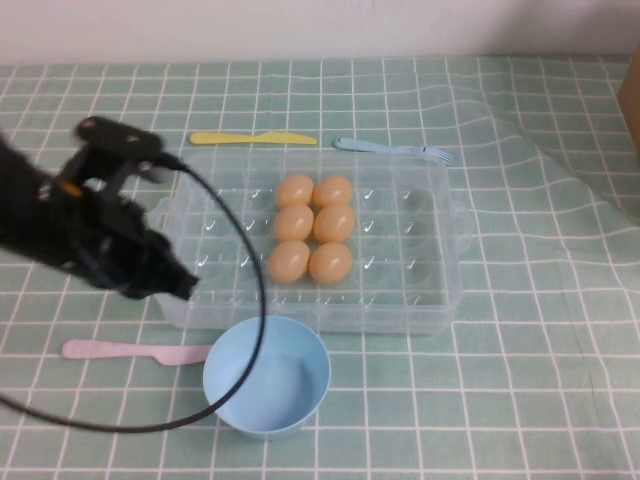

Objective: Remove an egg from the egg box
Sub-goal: Pick up the egg from the plastic box

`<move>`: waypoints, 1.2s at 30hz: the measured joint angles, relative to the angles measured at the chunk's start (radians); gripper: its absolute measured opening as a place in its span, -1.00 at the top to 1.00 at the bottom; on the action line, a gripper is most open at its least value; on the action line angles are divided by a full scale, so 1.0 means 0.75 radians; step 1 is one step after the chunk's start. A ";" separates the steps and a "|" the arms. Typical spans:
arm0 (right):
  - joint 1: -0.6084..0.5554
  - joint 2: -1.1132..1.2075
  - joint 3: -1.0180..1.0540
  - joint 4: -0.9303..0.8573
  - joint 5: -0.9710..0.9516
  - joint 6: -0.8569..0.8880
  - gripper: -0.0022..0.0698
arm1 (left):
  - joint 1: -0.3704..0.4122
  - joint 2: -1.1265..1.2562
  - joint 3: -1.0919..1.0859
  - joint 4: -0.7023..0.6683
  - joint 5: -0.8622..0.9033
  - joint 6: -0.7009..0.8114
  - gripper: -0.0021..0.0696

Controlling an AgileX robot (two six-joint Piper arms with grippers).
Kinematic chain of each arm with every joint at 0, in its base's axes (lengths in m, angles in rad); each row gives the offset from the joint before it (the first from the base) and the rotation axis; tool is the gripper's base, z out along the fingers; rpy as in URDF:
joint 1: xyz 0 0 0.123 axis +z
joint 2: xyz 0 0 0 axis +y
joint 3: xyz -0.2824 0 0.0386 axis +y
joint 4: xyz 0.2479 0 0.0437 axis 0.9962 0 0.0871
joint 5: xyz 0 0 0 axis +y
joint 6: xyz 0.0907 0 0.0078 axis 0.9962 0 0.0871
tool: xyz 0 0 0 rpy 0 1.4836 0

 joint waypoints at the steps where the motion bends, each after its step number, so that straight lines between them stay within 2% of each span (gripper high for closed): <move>1: 0.000 0.000 0.000 0.000 0.000 0.000 0.99 | -0.035 0.037 -0.038 0.015 0.006 0.000 0.95; 10: 0.000 0.000 0.000 0.000 0.000 0.000 0.99 | -0.233 0.361 -0.429 0.121 0.127 -0.002 0.95; 16: 0.000 0.000 0.000 0.000 0.000 0.000 0.99 | -0.345 0.500 -0.602 0.307 0.186 -0.028 0.95; 24: 0.000 0.000 0.000 0.000 0.000 0.000 0.99 | -0.360 0.595 -0.648 0.400 0.161 -0.045 0.92; 27: 0.000 0.000 0.000 0.000 0.000 0.000 0.99 | -0.360 0.613 -0.648 0.412 0.147 -0.045 0.70; 31: 0.000 0.000 0.000 0.000 0.000 0.000 0.99 | -0.360 0.641 -0.650 0.427 0.117 -0.048 0.05; 33: 0.000 0.000 0.000 0.000 0.000 0.000 0.99 | -0.360 0.658 -0.653 0.440 0.093 -0.048 -0.20; 36: 0.000 0.000 0.000 0.000 0.000 0.000 0.99 | -0.360 0.683 -0.656 0.463 0.037 -0.050 -0.36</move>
